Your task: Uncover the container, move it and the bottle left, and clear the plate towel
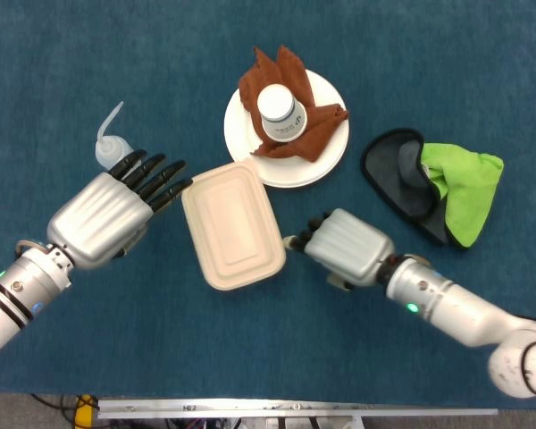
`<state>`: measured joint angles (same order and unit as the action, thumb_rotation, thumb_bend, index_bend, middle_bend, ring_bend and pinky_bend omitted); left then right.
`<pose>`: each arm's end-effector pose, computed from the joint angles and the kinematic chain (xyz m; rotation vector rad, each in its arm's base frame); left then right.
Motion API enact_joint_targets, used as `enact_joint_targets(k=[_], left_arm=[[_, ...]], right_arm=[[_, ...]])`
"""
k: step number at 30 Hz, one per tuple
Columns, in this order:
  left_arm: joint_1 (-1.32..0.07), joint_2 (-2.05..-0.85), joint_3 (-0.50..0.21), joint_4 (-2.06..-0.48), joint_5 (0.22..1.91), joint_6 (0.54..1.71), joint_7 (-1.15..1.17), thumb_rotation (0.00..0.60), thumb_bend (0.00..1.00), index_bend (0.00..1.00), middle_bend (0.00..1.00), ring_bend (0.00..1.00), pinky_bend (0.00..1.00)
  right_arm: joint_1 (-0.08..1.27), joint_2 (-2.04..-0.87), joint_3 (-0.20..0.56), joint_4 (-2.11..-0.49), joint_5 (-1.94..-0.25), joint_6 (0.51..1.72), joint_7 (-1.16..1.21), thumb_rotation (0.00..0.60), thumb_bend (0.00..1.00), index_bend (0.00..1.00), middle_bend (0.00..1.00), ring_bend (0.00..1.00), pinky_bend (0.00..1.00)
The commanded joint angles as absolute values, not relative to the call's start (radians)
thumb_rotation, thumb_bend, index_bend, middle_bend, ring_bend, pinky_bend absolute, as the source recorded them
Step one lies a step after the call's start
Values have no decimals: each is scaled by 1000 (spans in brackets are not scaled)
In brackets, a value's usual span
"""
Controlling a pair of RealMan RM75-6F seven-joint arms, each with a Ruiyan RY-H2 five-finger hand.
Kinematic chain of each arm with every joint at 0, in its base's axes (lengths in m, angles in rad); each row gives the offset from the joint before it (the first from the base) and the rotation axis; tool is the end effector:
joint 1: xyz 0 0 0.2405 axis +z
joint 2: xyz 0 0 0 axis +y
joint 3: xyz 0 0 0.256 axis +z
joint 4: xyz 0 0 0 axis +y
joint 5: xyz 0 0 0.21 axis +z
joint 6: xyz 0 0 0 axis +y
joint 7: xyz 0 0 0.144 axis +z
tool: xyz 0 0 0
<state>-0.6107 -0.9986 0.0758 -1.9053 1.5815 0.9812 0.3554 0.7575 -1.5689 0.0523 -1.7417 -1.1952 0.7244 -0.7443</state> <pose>-0.1784 0.2452 0.0899 -2.2359 -0.5734 -0.7206 -0.0998 -0.2394 -0.0731 2.4779 -0.6418 0.7270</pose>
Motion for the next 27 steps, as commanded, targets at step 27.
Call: enact_joint_targets(k=[27], left_arm=[[-603,-986,52,-1927,1587,957,369,600,572,0,0,0,82]], right_arm=[[874,-1587,36,-1826,-1047,885,-814,600,230,204,434,313,426]])
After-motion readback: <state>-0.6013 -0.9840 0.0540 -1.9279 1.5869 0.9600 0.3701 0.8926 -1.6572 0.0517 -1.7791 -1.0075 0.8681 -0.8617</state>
